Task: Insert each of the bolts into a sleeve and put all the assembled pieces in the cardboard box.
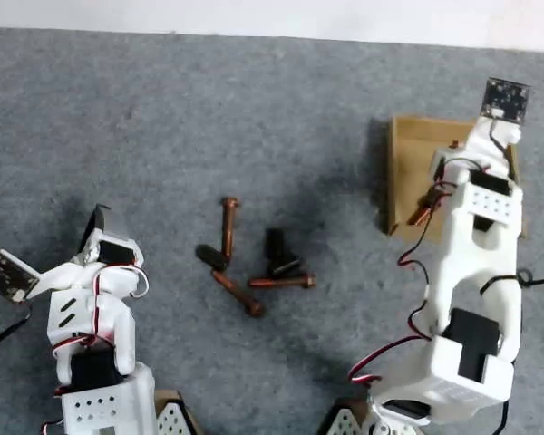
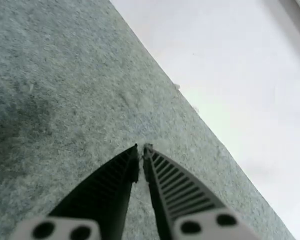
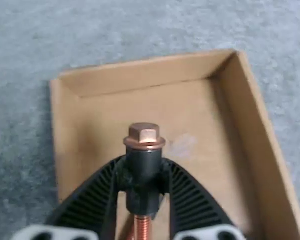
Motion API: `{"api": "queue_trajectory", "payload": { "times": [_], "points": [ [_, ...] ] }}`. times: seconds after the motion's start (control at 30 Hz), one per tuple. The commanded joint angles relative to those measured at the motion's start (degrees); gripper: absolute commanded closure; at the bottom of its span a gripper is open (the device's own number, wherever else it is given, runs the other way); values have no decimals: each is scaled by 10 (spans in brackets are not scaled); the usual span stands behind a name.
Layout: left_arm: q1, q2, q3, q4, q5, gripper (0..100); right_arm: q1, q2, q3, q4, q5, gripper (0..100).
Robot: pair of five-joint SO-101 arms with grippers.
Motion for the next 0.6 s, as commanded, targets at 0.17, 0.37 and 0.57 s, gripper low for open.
{"api": "queue_trajectory", "payload": {
  "times": [0.17, 0.37, 0.57],
  "points": [
    [-2, -6, 14, -10, -4, 958, -63, -14, 14, 24, -4, 817],
    [-1, -6, 14, -10, -4, 958, -65, -15, 17, 64, -4, 817],
    [-1, -6, 14, -10, -4, 958, -99, -89, -15, 167, -5, 817]
  ]
}}
